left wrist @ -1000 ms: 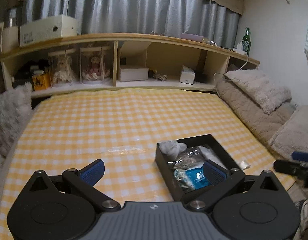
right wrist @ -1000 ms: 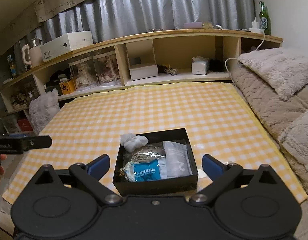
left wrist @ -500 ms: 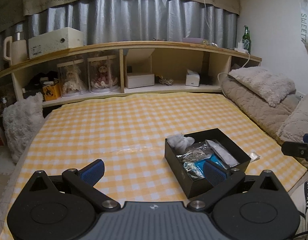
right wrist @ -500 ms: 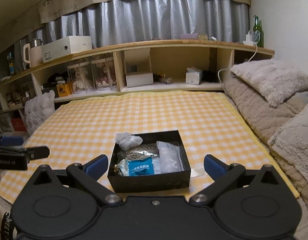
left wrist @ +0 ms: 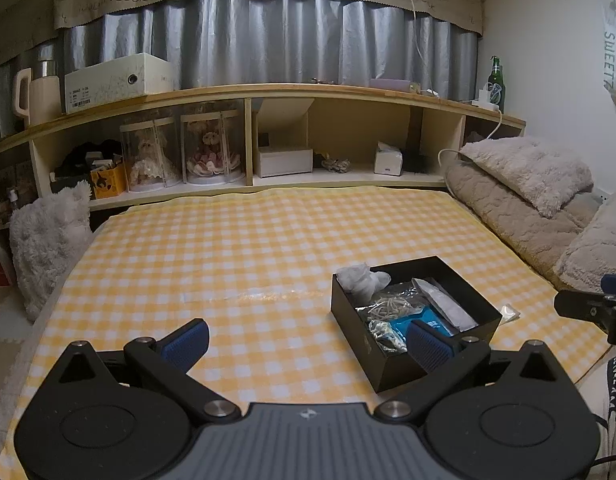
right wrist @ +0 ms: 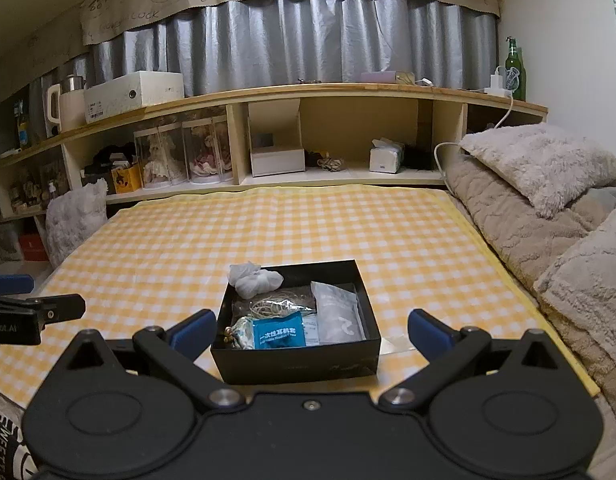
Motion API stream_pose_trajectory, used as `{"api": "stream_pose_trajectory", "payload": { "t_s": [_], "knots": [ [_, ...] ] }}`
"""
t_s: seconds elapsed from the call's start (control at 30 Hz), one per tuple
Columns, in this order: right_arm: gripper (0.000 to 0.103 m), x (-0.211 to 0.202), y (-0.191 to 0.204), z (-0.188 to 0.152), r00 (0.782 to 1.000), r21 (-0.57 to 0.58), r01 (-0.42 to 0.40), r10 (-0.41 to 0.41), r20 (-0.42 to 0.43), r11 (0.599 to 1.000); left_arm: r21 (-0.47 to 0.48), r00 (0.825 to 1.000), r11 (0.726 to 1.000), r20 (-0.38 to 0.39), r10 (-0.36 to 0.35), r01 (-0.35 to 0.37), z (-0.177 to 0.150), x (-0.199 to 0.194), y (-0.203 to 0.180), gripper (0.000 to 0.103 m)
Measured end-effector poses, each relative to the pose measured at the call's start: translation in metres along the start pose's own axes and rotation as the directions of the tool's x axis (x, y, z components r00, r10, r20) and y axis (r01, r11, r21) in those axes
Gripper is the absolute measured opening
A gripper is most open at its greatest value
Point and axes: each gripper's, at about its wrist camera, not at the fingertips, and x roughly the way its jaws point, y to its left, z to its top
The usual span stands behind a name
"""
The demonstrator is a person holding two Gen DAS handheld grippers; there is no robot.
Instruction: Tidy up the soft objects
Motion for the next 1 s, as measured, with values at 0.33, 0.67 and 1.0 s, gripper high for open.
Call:
{"api": "stream_pose_trajectory", "payload": {
  "t_s": [0.33,0.67,1.0],
  "knots": [
    [0.103,-0.0005,0.0007,0.0001,1.000,-0.010,0.000,0.000,0.000,1.000,0.003,1.000,1.000,-0.003,-0.006,0.006,-0.0005,0.0001,-0.0006,0.103],
    [0.103,0.0006,0.0001,0.0001,1.000,-0.007,-0.002,0.002,-0.004,1.000,0.004,1.000,1.000,-0.002,-0.007,0.007,-0.0003,-0.0002,-0.0002,0.103],
    [0.103,0.0006,0.0001,0.0001,1.000,-0.008,-0.002,0.002,-0.004,1.000,0.004,1.000,1.000,-0.002,-0.006,0.006,-0.0002,0.0000,-0.0011,0.103]
  ]
}}
